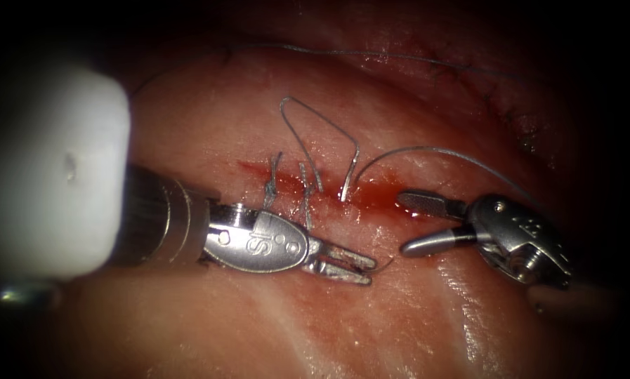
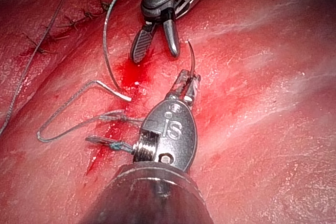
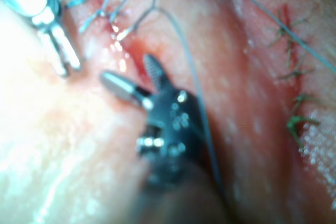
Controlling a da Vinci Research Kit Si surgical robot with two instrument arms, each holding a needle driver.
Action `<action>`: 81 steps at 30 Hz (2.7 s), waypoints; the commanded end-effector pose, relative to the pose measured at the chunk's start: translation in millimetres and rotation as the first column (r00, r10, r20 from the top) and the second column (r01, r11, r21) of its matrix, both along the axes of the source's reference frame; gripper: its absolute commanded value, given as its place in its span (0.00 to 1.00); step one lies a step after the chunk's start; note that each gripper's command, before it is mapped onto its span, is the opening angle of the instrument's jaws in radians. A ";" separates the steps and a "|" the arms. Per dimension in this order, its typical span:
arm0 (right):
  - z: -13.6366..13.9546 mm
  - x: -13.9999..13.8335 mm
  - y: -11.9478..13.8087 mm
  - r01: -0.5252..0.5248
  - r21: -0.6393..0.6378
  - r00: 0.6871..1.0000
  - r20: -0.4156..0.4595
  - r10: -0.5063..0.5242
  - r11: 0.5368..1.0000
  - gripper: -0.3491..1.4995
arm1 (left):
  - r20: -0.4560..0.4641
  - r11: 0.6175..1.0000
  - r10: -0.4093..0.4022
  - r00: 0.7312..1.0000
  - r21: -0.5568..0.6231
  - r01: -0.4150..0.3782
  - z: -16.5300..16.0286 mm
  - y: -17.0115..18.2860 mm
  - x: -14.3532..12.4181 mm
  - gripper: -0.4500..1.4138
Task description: Wound Closure
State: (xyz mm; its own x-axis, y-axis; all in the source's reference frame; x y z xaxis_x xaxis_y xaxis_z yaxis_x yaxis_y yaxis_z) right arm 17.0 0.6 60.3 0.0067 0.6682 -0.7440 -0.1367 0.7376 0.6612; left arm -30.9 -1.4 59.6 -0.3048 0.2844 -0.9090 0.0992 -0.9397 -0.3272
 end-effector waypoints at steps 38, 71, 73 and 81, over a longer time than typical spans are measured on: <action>-2.5 0.2 -1.9 0.003 0.033 1.000 -0.013 -0.003 0.999 0.90 | 0.375 0.953 -0.028 0.926 0.289 -0.088 -19.0 4.4 3.2 0.00; -4.2 8.4 -3.9 -0.053 -0.230 0.946 0.301 0.122 0.972 0.78 | 0.334 0.975 -0.216 0.918 0.026 0.220 -18.7 14.5 10.5 0.00; -3.9 9.0 -4.2 -0.047 -0.231 0.949 0.292 0.115 0.972 0.74 | 0.332 0.975 -0.218 0.918 0.024 0.222 -18.6 14.4 10.3 0.00; -3.8 9.2 -4.8 -0.024 -0.241 0.952 0.290 0.096 0.970 0.71 | 0.330 0.974 -0.219 0.918 0.024 0.224 -18.7 14.4 10.2 0.00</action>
